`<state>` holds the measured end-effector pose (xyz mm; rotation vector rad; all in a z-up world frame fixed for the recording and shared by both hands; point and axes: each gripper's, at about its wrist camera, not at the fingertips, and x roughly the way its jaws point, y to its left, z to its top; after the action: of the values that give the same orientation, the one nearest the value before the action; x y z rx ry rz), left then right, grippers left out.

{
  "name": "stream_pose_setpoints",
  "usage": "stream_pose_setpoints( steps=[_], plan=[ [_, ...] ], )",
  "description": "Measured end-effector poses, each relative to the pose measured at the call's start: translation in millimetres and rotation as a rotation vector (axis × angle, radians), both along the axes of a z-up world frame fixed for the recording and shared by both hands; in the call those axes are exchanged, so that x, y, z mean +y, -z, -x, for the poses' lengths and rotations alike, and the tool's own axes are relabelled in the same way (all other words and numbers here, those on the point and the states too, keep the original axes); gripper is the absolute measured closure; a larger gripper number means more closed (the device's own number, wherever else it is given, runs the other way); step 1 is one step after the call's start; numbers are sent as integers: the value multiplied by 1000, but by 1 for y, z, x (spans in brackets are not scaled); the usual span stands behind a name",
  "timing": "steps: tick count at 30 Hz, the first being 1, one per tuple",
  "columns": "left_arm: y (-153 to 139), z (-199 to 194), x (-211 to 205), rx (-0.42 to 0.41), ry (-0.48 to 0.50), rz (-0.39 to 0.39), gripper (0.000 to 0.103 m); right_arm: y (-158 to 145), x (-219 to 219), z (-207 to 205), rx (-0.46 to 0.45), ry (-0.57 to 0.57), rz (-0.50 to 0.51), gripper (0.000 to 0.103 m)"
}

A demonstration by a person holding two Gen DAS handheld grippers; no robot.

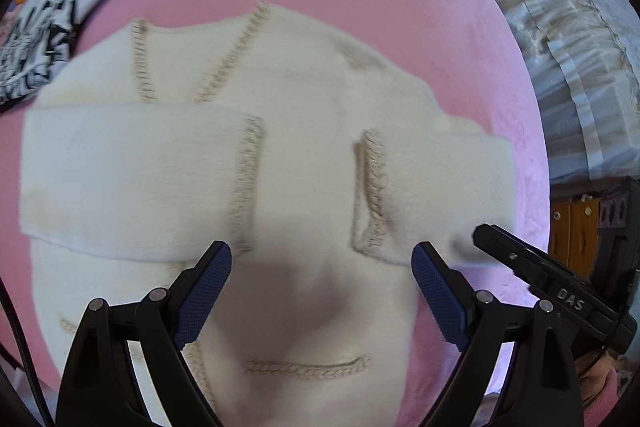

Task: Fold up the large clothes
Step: 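Fold the held sleeve across the cardigan body with the right tool, then grasp the folded cuff trim with the left tool and lift it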

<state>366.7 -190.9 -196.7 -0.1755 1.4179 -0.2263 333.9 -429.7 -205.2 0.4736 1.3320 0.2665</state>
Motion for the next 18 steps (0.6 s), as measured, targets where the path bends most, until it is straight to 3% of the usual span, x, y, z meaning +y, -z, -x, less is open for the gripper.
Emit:
stream_pose_setpoints(
  steps=[8, 18],
  plan=[
    [68, -7, -45, 130, 24, 94, 16, 14, -65, 14, 49, 114, 20, 56],
    [124, -4, -52, 229, -105, 198, 49, 26, -82, 8, 56, 126, -10, 56]
  ],
)
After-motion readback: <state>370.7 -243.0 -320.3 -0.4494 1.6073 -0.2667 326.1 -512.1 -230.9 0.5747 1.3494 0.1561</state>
